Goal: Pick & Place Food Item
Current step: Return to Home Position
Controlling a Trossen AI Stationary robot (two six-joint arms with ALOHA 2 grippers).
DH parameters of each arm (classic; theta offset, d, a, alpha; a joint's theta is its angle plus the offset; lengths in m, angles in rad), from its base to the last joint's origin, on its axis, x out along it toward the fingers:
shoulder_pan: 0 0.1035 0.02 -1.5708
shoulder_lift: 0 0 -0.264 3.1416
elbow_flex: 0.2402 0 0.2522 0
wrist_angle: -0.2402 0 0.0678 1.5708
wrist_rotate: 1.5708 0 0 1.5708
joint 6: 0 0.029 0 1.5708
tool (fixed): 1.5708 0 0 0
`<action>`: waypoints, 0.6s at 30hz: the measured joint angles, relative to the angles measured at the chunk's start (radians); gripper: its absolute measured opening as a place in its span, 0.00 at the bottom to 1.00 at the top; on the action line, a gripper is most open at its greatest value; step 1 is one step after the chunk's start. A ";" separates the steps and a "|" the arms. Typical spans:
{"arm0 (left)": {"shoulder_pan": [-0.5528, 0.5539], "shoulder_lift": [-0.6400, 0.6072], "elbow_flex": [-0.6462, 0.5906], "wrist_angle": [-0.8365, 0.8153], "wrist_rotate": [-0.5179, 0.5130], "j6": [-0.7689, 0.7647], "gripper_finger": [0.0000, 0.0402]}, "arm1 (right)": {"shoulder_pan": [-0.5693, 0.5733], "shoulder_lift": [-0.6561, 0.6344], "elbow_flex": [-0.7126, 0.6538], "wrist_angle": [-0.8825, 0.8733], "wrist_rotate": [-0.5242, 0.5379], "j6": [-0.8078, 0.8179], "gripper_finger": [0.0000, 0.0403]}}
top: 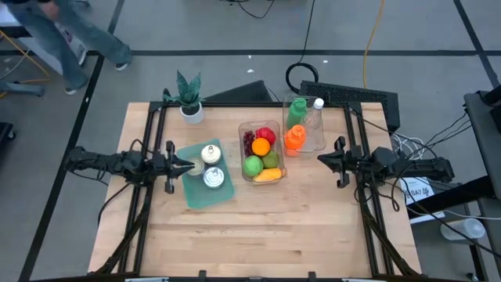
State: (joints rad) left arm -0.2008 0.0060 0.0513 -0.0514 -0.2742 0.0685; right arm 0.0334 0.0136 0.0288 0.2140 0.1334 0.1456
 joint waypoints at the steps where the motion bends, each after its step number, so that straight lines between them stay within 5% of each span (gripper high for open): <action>1: 0.007 0.000 0.000 0.000 0.030 0.005 0.13 | 0.000 0.000 0.000 -0.013 0.001 0.006 0.00; 18: 0.032 0.000 -0.003 -0.006 0.169 0.017 0.13 | 0.001 0.001 -0.014 -0.070 0.011 0.000 0.00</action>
State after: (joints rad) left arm -0.1688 0.0059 0.0486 -0.0578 -0.1047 0.0853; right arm 0.0345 0.0147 0.0147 0.1436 0.1440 0.1456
